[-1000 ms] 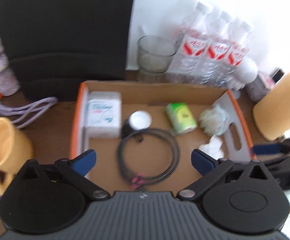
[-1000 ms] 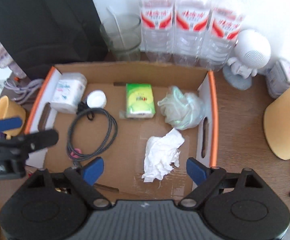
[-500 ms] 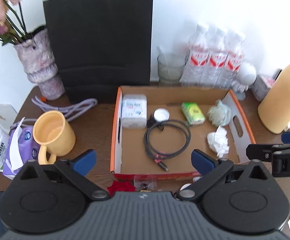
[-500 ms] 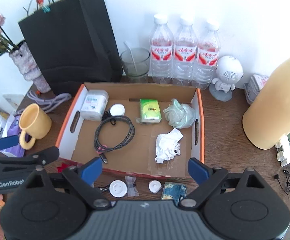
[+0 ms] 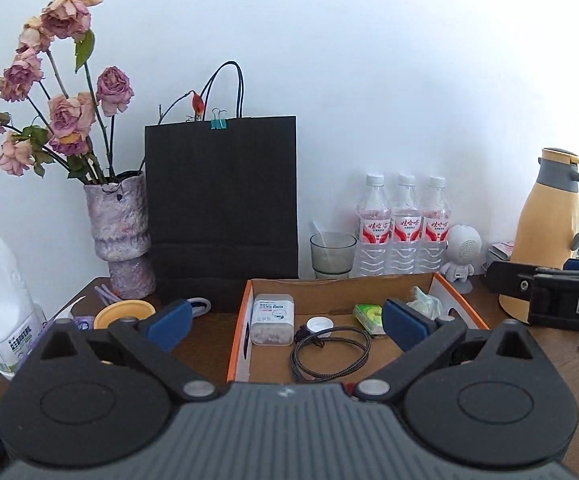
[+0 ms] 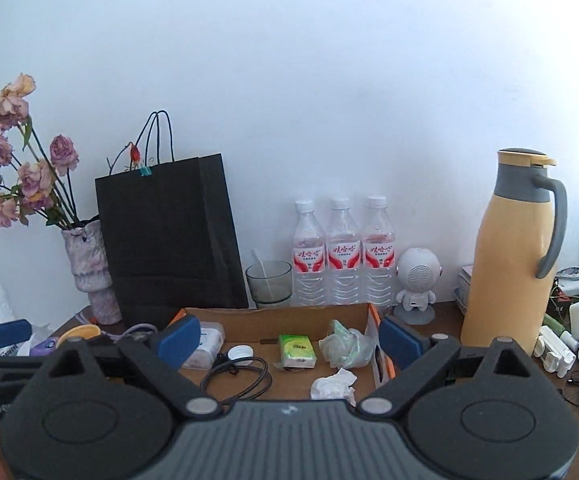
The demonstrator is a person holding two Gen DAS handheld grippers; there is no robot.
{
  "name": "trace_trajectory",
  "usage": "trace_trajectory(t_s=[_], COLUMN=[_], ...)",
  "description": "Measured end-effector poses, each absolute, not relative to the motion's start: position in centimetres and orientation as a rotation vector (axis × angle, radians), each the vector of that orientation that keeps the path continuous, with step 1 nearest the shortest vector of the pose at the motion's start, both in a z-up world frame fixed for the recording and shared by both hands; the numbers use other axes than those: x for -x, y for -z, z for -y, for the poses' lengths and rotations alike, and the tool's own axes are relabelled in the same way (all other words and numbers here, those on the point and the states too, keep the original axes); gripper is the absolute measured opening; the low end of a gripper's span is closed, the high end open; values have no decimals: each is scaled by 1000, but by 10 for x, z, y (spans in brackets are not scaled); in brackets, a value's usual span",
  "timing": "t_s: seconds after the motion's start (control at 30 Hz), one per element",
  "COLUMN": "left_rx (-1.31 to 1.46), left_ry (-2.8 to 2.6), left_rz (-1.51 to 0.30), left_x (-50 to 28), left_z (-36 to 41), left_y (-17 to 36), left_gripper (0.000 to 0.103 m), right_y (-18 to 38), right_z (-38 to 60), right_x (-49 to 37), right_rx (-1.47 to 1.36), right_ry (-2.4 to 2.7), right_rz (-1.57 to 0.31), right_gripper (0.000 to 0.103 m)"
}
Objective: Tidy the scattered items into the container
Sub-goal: 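Withdraw both grippers from the box toward the pouch and plush sheep, then grasp the blue-grey cloth pouch with left while right grasps the plush sheep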
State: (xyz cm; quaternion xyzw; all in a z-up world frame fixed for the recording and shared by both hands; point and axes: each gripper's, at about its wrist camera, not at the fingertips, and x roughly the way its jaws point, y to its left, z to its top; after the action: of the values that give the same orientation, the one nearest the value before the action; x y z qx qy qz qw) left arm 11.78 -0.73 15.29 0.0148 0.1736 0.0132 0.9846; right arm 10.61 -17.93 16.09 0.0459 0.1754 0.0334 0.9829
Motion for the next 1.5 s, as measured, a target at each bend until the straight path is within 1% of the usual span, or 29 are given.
trace_trajectory(t_s=[0.13,0.2,0.27,0.37,0.47,0.57,0.63,0.67,0.7,0.73,0.77,0.83,0.87,0.9,1.0,1.07,1.13,1.17,1.2,1.23,1.27,1.37,1.43,1.47,1.5], left_rx=[6,19,12,9,19,-15,-51,-52,-41,-27,-18,-4,3,11,19,-6,-13,3,25,46,61,64,21,-22,-54], left_ry=[31,63,59,1,16,75,79,73,74,85,97,108,114,124,142,135,117,109,107,99,90,113,118,105,102], left_rz=[-330,-308,-303,-347,-393,-407,-443,-459,-464,-470,-483,-525,-550,-574,-627,-649,-681,-696,-706,-708,-712,-749,-741,-725,-699], left_x=[-62,-26,4,39,65,74,65,60,56,52,46,31,23,14,-12,-28,-46,-54,-63,-71,-79,-98,-102,-100,-97], left_z=[-6,-13,-19,-25,-29,-27,-23,-23,-24,-25,-26,-29,-29,-30,-28,-24,-21,-21,-23,-23,-23,-16,-5,1,6], left_y=[-134,-120,-102,-70,-53,-47,-44,-44,-44,-44,-44,-42,-40,-38,-31,-25,-19,-16,-13,-11,-8,-1,4,6,8], left_gripper=[103,103,103,103,103,103,103,103,102,94,90,74,71,68,69,70,73,75,83,88,88,86,82,78,69], right_y=[-146,-132,-112,-83,-62,-45,-36,-33,-32,-33,-33,-32,-31,-30,-28,-23,-18,-15,-12,-9,-7,-2,-1,0,0], right_z=[176,178,179,181,186,183,180,181,184,190,196,209,214,217,220,218,216,215,214,214,213,214,214,215,216], right_x=[-59,-24,14,50,75,87,85,81,77,71,64,45,35,26,2,-13,-28,-36,-42,-47,-52,-57,-56,-55,-52], right_rx=[-70,-61,-40,-35,-60,0,82,112,120,112,94,63,60,65,91,121,157,171,180,183,181,156,125,108,91], right_ry=[-87,-124,-136,-107,-82,-53,-17,-6,-2,-2,-4,-14,-16,-18,-60,-86,-109,-124,-140,-157,-171,-181,-182,-177,-172], right_rz=[-331,-284,-225,-261,-316,-366,-400,-418,-432,-451,-475,-529,-550,-564,-590,-613,-640,-657,-675,-689,-703,-713,-708,-705,-701], right_gripper=[96,103,103,103,103,103,103,101,101,100,99,92,87,87,87,82,80,77,75,71,60,56,55,54,54])
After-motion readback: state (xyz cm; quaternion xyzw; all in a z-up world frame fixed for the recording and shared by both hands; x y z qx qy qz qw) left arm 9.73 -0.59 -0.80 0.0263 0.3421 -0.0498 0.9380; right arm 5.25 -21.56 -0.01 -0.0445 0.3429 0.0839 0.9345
